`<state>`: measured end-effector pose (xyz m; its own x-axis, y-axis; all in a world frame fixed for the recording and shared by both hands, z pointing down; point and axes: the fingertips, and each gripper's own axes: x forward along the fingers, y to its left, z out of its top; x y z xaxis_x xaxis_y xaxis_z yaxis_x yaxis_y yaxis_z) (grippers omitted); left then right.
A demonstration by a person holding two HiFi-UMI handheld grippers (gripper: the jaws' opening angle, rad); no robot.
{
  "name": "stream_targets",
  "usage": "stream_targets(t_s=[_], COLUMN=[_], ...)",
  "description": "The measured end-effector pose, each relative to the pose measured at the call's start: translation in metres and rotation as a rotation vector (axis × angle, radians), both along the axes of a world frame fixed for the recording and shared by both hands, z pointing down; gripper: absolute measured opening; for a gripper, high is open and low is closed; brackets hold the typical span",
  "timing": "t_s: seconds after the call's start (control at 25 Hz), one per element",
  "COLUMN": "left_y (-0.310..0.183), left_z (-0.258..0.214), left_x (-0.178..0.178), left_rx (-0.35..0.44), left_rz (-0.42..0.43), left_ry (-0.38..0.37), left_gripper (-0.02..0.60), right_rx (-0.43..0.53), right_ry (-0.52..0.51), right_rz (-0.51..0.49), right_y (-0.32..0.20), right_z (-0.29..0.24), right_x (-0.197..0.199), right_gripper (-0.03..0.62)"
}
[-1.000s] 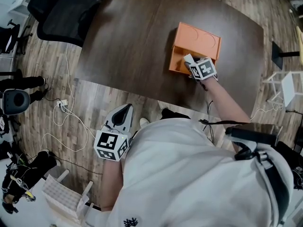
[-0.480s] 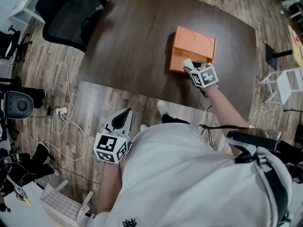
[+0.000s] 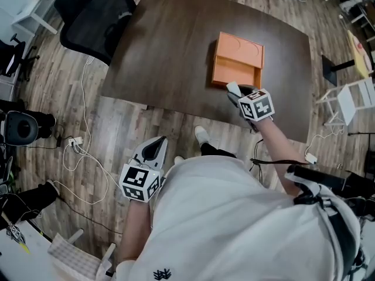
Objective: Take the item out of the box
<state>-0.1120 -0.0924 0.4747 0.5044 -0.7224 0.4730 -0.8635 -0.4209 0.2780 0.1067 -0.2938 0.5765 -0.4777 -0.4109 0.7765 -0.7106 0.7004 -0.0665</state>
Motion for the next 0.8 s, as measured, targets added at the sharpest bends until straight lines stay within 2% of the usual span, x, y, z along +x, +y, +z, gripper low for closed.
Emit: stream_targets(t_s=[0.28,0.8], left_y=[0.036,0.097], left_z=[-0.005,0.003], left_x=[-0.006,-0.010], left_rx=[0.006,0.012], left_rz=[0.028,0.091], left_ry=[0.040,0.056], left_gripper=[0.011,0.011], right_rx=[0.012,0.022], right_ry=[-0.034,-0.086], right_rz=[0.002,-0.006], right_y=[0.059,0.164], right_z=[-0.021,-0.038], right_x=[-0.013,-0.033], right_gripper=[0.175,0.175])
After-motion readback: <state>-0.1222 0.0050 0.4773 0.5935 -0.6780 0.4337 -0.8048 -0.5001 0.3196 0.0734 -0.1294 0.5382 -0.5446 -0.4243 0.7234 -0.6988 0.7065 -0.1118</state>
